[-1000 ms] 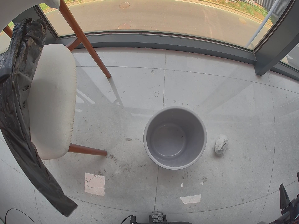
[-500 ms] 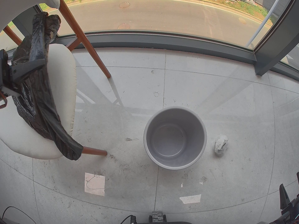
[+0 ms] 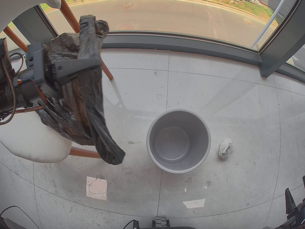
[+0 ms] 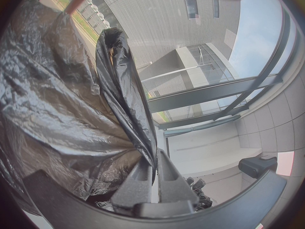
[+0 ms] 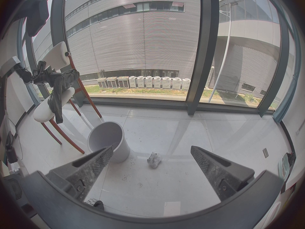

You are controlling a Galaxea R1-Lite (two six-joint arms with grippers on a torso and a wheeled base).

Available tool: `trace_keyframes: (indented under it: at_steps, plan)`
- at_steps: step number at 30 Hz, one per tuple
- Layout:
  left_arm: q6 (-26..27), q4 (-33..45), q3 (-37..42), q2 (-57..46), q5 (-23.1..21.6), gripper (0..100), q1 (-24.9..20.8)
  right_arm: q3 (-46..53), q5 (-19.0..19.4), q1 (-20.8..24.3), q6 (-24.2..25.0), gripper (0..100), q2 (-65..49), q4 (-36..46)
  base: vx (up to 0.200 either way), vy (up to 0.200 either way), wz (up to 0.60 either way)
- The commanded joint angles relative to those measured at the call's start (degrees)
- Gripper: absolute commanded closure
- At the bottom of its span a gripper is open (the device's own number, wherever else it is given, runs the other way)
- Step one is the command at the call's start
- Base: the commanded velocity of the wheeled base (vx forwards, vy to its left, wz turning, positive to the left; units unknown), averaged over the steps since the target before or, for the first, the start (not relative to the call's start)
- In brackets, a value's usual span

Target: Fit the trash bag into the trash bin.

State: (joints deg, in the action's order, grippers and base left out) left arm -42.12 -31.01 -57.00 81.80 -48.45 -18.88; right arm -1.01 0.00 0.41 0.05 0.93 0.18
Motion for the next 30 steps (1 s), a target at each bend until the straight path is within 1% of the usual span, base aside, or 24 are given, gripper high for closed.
trace_keyframes:
  at_steps: [1,2,4,6,7,8,9,10,11,12,14,15,16,17,18,20,22,23,25,29,30]
  plan:
    - [0.2,0.5,-10.8,12.3,15.8,100,-18.1,1.0,1.1,0.0,0.0,0,-0.7,0.0,0.0,0.0,0.0]
    - [0.2,0.7,-13.4,14.4,18.3,100,-20.4,1.0,1.3,0.0,0.0,0,-0.8,0.0,0.0,0.0,0.0]
    - [0.2,2.0,-17.4,16.8,21.3,100,-22.2,1.0,1.5,0.0,0.0,0,-0.8,-0.1,0.0,0.0,0.0]
    - [1.0,8.1,-24.7,19.6,25.7,100,-23.7,1.0,1.6,0.0,0.3,0,-0.8,-0.1,0.0,0.0,0.0]
    - [1.7,11.5,-27.1,20.2,27.4,100,-24.2,1.0,1.6,0.0,0.6,0,-0.8,-0.2,0.0,0.0,0.0]
    - [1.9,12.1,-27.5,20.2,27.7,100,-24.2,1.0,1.6,0.0,0.6,0,-0.8,-0.2,0.0,0.0,0.0]
    - [4.6,20.0,-32.2,20.9,31.0,100,-25.5,1.0,1.4,0.0,0.8,0,-0.8,-0.3,0.0,0.0,0.0]
    - [7.1,24.2,-34.4,21.4,33.0,100,-26.4,0.0,1.8,-0.1,2.0,0,-0.8,-1.3,0.0,0.0,0.0]
    - [8.7,26.6,-35.8,21.6,34.6,100,-27.1,-2.9,2.3,0.3,3.6,0,-0.4,-2.2,0.0,0.0,0.0]
    - [10.9,30.3,-37.8,22.1,37.5,100,-28.8,-10.0,2.2,2.4,7.4,0,4.1,-5.2,0.0,0.0,0.0]
    - [11.7,33.0,-40.1,22.4,40.8,100,-31.6,-13.8,1.1,7.6,8.6,0,15.2,-8.5,0.0,0.0,0.0]
    - [11.7,33.0,-40.1,22.4,40.8,100,-31.6,-13.8,1.1,7.6,8.6,0,15.2,-8.5,0.0,0.0,0.0]
    - [11.7,34.8,-44.6,24.5,44.1,100,-34.5,-18.0,0.3,16.1,10.1,0,20.4,-9.8,0.0,0.0,0.0]
    - [11.7,34.8,-44.6,24.5,44.1,100,-34.5,-18.0,0.3,16.1,10.1,0,20.4,-9.8,0.0,0.0,0.0]
    - [11.4,37.3,-50.0,27.6,45.4,100,-38.6,-21.1,-0.7,21.7,12.2,0,23.9,-9.4,0.0,0.0,0.0]
    - [10.8,40.9,-54.6,29.6,45.6,100,-41.5,-24.2,-1.8,23.7,14.9,0,30.1,-9.8,0.0,0.0,0.0]
    - [10.3,43.9,-57.6,31.8,45.5,100,-42.2,-27.8,-1.5,23.8,19.1,0,33.4,-9.7,0.0,0.0,0.0]
    - [9.7,44.9,-57.6,32.9,45.6,100,-42.9,-29.4,-1.4,23.7,21.1,0,34.1,-9.9,0.0,0.0,0.0]
    - [8.6,46.0,-57.6,34.0,45.8,100,-44.3,-31.7,-1.5,23.6,23.5,0,35.9,-9.8,0.0,0.0,0.0]
    - [7.3,48.9,-57.6,34.3,46.8,100,-44.7,-32.5,-1.7,23.4,24.3,0,36.6,-9.1,0.0,0.0,0.0]
    - [6.3,52.1,-57.6,34.3,47.8,100,-44.7,-32.3,-1.7,23.3,24.3,0,36.6,-8.8,0.0,0.0,0.0]
